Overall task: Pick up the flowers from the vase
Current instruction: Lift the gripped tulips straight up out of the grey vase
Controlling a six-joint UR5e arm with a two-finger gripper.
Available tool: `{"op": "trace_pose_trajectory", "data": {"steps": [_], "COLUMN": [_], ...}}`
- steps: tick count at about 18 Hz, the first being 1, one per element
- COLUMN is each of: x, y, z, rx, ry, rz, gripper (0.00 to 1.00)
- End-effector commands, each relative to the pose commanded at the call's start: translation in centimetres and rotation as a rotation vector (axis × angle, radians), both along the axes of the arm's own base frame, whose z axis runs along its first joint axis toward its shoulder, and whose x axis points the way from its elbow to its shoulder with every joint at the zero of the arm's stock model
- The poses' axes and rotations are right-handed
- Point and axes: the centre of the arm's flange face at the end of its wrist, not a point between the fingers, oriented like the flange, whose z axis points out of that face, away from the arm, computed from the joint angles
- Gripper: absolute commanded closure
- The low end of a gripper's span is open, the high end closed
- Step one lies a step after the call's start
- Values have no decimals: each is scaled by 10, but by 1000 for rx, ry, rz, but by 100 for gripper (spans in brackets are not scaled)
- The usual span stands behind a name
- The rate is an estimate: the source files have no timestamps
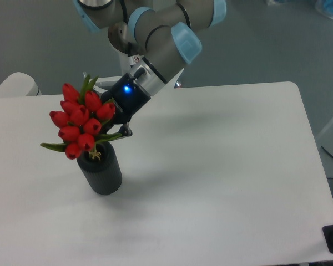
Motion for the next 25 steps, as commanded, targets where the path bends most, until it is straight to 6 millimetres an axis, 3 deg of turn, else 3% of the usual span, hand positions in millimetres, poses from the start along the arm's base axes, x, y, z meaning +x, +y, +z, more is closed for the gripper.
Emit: {"op": "trace_pose_trajectory", "data": {"steps": [6,14,25], "x": [-4,-1,-15], "y": [-4,-20,-33], "z": [40,76,92], "rx": [11,40,68], "ry": [-7,1,19], "rz": [52,93,127], "gripper": [68,69,73]}}
